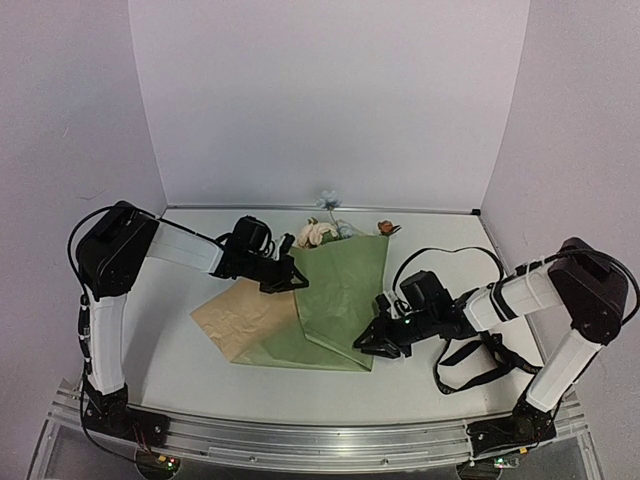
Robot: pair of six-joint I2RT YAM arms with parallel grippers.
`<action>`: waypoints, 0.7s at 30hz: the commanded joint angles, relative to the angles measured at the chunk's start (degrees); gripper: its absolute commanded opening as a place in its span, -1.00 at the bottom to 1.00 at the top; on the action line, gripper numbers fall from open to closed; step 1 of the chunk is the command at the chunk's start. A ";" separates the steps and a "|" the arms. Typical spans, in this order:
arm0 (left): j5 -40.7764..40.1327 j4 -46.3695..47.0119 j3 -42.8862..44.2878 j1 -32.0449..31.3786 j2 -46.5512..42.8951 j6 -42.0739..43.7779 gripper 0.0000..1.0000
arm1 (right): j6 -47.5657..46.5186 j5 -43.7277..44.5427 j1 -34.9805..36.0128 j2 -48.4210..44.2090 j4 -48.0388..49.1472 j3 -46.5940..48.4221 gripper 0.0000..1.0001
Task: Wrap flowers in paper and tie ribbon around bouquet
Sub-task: Press the fold line of the 2/3-folded wrapping paper.
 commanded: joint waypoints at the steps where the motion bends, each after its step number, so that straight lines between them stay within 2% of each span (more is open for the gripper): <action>1: -2.43 0.74 -0.20 0.67 -3.41 0.31 -1.00 | 1.40 1.07 1.05 -0.65 3.71 -2.10 -0.44; 15: -4.39 -0.69 -0.48 1.24 -3.57 0.34 -0.99 | 2.48 3.48 2.21 3.43 5.92 -5.09 -0.45; 19: -4.25 -1.55 0.44 1.15 -4.48 0.92 -0.76 | 2.81 4.01 2.56 3.89 5.33 -4.89 -0.47; 21: -4.78 -1.93 0.41 1.14 -5.84 0.92 -0.57 | 2.61 4.30 2.85 4.04 4.24 -4.48 -0.49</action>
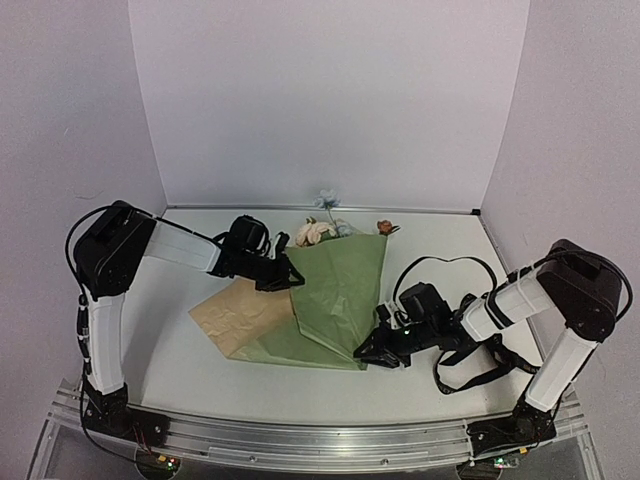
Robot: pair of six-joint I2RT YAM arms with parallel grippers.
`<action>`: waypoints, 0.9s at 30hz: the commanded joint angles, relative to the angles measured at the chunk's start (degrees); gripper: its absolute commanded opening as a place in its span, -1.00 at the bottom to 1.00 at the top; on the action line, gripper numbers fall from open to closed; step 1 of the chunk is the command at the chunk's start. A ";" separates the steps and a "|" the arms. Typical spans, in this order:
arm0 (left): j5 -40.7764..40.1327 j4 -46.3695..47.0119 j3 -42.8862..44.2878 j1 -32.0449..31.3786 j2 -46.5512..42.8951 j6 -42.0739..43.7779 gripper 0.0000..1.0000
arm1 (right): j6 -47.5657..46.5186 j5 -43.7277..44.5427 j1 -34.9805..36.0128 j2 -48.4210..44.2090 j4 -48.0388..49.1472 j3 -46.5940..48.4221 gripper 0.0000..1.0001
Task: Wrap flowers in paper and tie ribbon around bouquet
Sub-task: Press the fold line of the 2/3-folded wrapping paper.
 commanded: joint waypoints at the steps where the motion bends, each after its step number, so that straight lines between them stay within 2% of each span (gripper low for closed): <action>1: -1.96 -0.99 0.64 0.32 -6.18 0.88 -0.49 | 0.08 2.99 0.98 1.76 -3.06 -0.13 -0.50; 5: -6.83 -2.42 -0.59 -0.03 -11.86 1.22 -0.14 | -0.12 3.26 1.26 1.76 -4.00 -0.03 -0.52; 10: -12.67 -7.85 0.28 -2.37 -17.15 3.77 -0.02 | -1.07 3.47 1.36 1.41 -6.52 0.59 -0.53; 12: -11.39 -9.18 1.04 -3.62 -17.56 3.86 -0.06 | -1.30 3.53 1.41 1.40 -7.05 0.79 -0.53; 16: -6.64 -9.26 1.13 -7.73 -16.27 1.83 -0.31 | -1.57 3.62 1.42 1.28 -7.68 1.08 -0.53; 19: -3.41 -3.84 -3.21 -10.11 -15.11 -2.87 -0.49 | -1.64 3.71 1.52 1.29 -7.82 1.22 -0.53; 23: -0.85 2.90 -8.39 -11.69 -12.75 -7.45 -0.59 | -1.56 3.58 1.48 1.47 -7.90 1.91 -0.53; 27: -0.18 4.97 -10.70 -12.59 -10.52 -9.05 -0.67 | -1.38 3.92 1.46 1.14 -7.91 2.08 -0.53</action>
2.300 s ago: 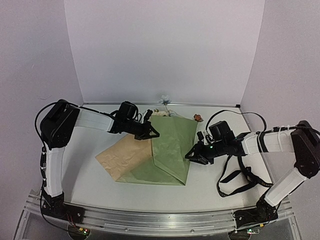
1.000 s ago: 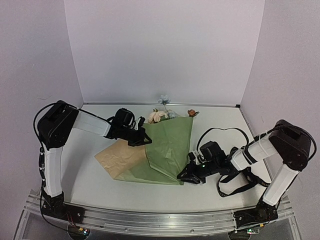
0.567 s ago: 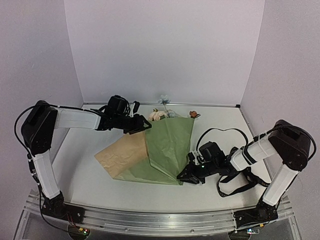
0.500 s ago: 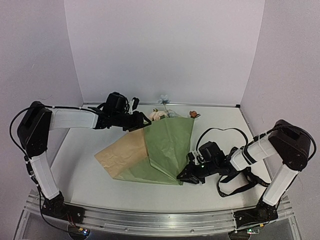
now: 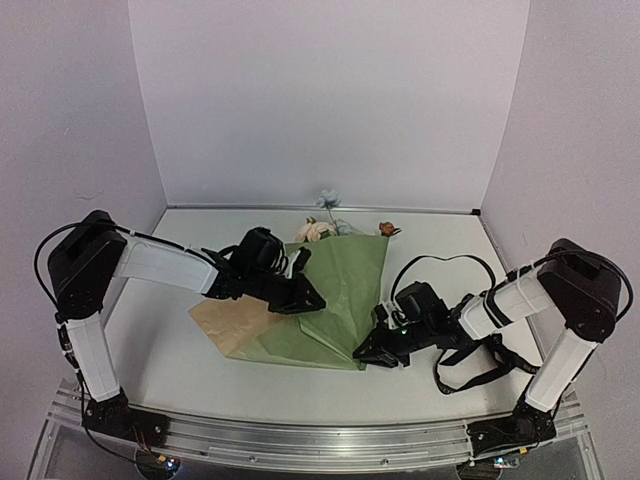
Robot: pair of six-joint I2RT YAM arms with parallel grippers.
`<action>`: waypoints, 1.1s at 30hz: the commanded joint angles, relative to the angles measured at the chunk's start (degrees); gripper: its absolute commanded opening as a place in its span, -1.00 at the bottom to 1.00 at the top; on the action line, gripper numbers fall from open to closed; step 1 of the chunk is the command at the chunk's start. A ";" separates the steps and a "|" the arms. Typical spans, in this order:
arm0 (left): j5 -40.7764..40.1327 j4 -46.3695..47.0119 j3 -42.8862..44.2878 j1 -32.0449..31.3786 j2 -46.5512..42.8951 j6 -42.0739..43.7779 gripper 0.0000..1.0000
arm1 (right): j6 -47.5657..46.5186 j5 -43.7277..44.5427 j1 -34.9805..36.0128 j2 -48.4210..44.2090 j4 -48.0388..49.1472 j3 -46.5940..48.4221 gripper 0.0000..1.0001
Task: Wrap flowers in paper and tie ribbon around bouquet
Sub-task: Press the fold line of the 2/3-folded wrapping paper.
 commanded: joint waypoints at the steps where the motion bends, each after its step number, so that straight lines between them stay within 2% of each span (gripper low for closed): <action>1: 1.81 5.03 -2.54 -0.15 2.30 -3.92 -0.68 | -0.49 2.65 0.57 0.93 -4.60 0.40 -0.53; 7: 0.25 -0.56 -2.41 -0.20 5.41 -2.30 -0.70 | 0.58 3.77 0.63 0.52 -4.23 1.03 -0.53; 15: -4.42 -10.71 -1.33 -0.17 9.20 0.55 -0.87 | 3.85 8.02 0.63 -1.52 -1.26 0.94 -0.49; 23: -5.36 -13.13 -1.04 -0.16 11.01 1.93 -0.97 | 6.06 11.00 -0.74 -0.86 1.24 2.01 -0.45; 33: -5.88 -14.61 -1.00 -0.05 11.05 3.25 -1.00 | 8.21 9.89 -5.42 3.48 5.18 4.57 -0.45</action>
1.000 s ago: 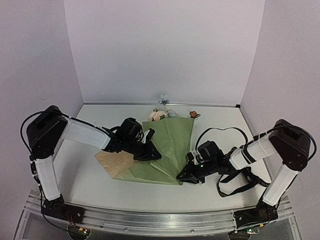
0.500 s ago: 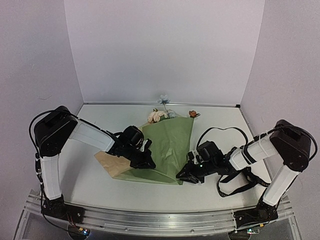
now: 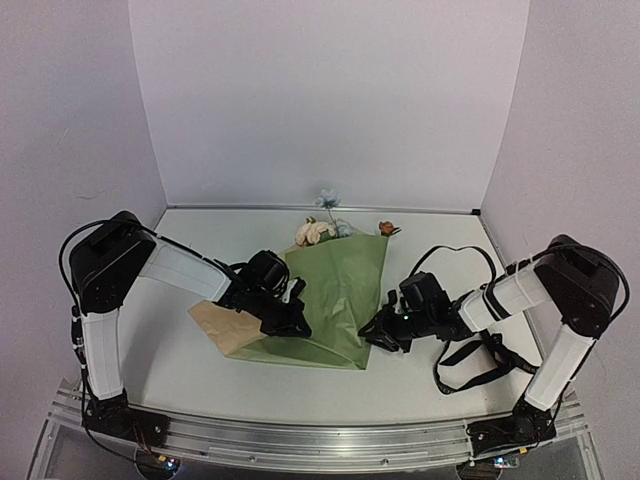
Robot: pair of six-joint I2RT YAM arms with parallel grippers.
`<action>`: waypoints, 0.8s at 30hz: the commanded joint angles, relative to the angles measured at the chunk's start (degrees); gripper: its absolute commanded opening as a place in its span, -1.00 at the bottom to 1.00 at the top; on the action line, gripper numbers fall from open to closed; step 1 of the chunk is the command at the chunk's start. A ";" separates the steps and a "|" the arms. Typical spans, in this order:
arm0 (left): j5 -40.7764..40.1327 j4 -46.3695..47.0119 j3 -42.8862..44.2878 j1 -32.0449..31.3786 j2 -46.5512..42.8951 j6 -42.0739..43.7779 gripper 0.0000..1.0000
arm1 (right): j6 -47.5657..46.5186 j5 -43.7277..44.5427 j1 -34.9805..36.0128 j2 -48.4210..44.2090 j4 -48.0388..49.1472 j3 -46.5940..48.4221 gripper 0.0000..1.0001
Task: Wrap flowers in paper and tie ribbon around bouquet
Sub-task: Press the fold line of the 2/3-folded wrapping paper.
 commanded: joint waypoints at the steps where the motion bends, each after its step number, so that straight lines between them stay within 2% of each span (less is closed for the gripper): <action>1: -4.40 -6.81 -0.52 0.04 3.05 1.86 -1.00 | 1.67 1.56 -1.88 3.05 2.89 3.16 -0.45; 24: -4.57 -8.26 -0.17 0.45 2.83 2.94 -1.00 | 4.77 -0.37 -13.24 14.09 7.02 12.48 -0.45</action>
